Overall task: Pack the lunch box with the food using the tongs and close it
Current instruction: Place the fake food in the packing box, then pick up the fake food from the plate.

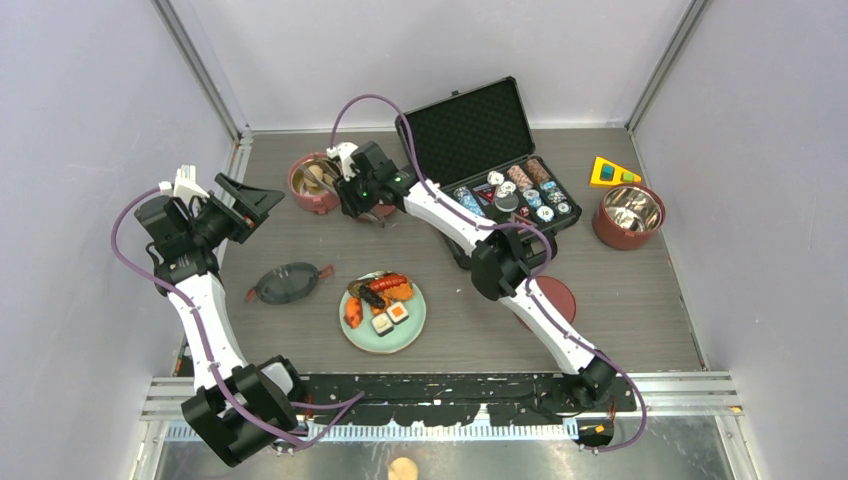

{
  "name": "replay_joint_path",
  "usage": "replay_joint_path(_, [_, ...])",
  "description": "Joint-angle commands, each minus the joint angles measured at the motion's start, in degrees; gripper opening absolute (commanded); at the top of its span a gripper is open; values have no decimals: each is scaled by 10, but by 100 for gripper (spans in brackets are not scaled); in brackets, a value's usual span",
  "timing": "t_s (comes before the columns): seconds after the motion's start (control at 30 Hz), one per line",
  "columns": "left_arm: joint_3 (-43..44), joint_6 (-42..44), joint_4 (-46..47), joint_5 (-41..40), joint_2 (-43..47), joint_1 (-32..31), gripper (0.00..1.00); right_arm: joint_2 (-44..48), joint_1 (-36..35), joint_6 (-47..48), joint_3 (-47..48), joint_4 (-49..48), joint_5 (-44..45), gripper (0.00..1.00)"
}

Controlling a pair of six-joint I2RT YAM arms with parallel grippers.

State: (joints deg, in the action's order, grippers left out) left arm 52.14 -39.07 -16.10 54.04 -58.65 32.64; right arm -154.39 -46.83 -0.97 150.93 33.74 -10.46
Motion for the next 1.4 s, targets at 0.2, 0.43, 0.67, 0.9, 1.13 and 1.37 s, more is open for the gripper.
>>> replay_joint_path(0.2, [7, 6, 6, 10, 2, 4, 96, 249, 4, 13, -159, 6, -38, 48])
replay_joint_path(0.43, [10, 10, -3, 10, 7, 4, 96, 418, 6, 63, -343, 74, -83, 49])
replay_joint_path(0.67, [6, 12, -6, 10, 18, 4, 96, 562, 6, 152, -492, 193, -132, 51])
replay_joint_path(0.9, [5, 18, -16, 6, 23, 4, 96, 672, 5, 247, -644, 268, -150, 51])
replay_joint_path(1.13, [2, 20, -18, 3, 27, 4, 96, 727, -8, 334, -751, 297, -141, 48])
replay_joint_path(1.37, [2, 21, -19, 1, 23, 4, 96, 724, -87, 356, -807, 266, -63, 46])
